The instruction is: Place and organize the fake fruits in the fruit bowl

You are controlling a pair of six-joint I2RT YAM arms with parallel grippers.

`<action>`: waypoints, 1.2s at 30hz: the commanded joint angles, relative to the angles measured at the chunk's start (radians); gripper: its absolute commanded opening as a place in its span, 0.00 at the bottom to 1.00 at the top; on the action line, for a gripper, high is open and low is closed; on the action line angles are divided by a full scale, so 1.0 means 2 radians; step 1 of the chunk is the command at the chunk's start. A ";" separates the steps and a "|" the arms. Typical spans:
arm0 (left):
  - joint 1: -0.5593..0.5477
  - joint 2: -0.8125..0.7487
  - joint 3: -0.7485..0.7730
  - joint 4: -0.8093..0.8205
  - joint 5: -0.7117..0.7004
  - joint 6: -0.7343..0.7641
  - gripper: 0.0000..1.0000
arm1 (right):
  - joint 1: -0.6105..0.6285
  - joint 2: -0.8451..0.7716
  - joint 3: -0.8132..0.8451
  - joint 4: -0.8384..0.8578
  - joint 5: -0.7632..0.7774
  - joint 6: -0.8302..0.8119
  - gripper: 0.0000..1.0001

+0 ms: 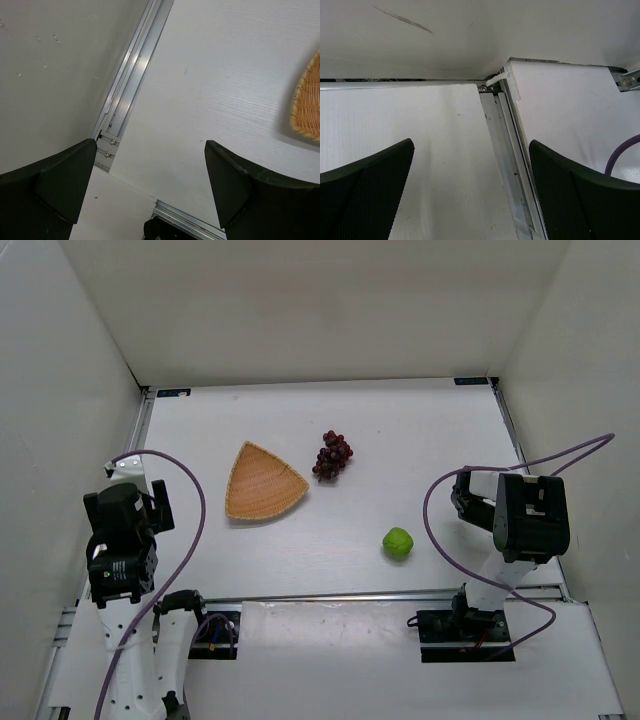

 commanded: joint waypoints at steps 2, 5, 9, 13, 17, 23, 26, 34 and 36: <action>0.003 -0.007 -0.001 -0.003 0.022 0.006 1.00 | -0.007 0.002 0.012 -0.073 0.010 0.079 1.00; 0.003 -0.007 -0.001 -0.014 0.049 0.040 1.00 | -0.032 0.026 0.107 -0.073 0.010 -0.065 1.00; 0.003 -0.007 -0.001 -0.035 0.080 0.073 1.00 | -0.044 0.092 0.314 -0.060 -0.090 -0.344 1.00; 0.003 -0.007 -0.006 -0.039 0.100 0.077 1.00 | -0.036 0.065 0.362 0.074 -0.320 -0.619 1.00; 0.003 -0.011 -0.006 -0.045 0.111 0.082 1.00 | 0.089 -0.128 0.256 0.308 -0.441 -0.769 1.00; 0.003 -0.007 -0.006 -0.049 0.126 0.087 1.00 | 0.221 -0.085 0.319 0.250 -0.645 -0.894 1.00; 0.003 -0.007 -0.006 -0.049 0.133 0.092 1.00 | 0.273 -0.032 0.331 0.183 -0.588 -0.894 1.00; 0.003 -0.007 -0.011 -0.049 0.137 0.092 1.00 | 0.292 -0.034 0.208 0.181 -0.608 -0.804 1.00; 0.003 -0.007 -0.011 -0.049 0.137 0.092 1.00 | 0.300 -0.042 0.184 0.186 -0.614 -0.797 1.00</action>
